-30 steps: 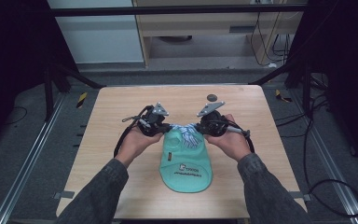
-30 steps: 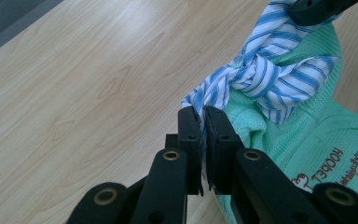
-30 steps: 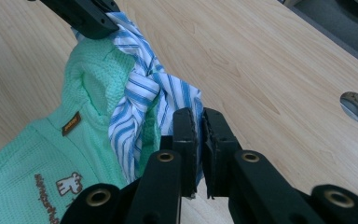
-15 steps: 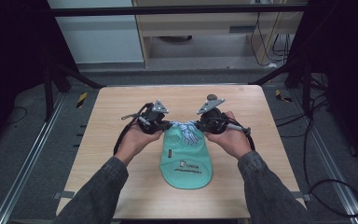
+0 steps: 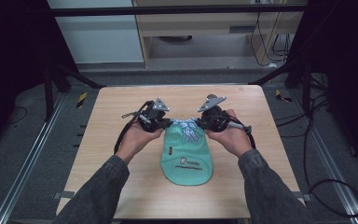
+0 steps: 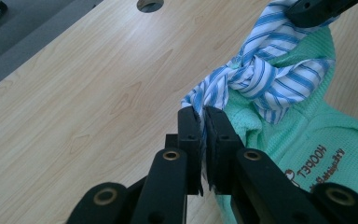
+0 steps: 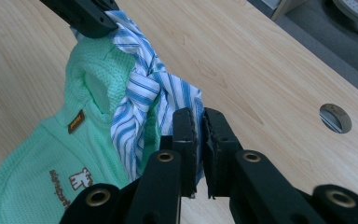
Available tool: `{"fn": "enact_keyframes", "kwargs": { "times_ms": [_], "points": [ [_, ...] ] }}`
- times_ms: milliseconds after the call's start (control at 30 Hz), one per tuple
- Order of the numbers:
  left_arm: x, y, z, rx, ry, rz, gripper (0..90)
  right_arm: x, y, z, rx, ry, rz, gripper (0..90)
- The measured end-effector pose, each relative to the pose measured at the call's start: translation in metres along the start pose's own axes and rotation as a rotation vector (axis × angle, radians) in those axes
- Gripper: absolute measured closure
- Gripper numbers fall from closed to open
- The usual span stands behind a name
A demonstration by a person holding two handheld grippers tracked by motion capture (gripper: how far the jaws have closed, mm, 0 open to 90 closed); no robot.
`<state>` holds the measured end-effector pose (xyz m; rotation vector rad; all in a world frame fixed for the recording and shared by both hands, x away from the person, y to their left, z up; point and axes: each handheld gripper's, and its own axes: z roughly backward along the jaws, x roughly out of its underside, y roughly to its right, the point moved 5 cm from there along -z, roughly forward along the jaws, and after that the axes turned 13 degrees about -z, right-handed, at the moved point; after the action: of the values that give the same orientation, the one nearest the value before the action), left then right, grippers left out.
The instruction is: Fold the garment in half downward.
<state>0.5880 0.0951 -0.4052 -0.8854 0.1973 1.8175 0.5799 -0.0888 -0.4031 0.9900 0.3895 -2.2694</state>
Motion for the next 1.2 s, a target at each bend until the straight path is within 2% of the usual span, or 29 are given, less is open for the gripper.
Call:
{"fn": "enact_keyframes", "kwargs": {
  "times_ms": [233,667,1200],
  "points": [
    [-0.004,-0.003,0.001,-0.005,0.003,-0.004,85.7,-0.002,0.002,0.001,0.007,0.009,0.001,84.3],
    [-0.01,-0.012,-0.001,-0.022,0.014,0.014,85.6,-0.009,0.009,-0.001,0.015,0.032,-0.011,84.3],
    [-0.014,-0.017,-0.003,-0.035,0.008,0.0,85.5,-0.012,0.014,-0.004,0.024,0.034,-0.011,84.1]
  ]
}}
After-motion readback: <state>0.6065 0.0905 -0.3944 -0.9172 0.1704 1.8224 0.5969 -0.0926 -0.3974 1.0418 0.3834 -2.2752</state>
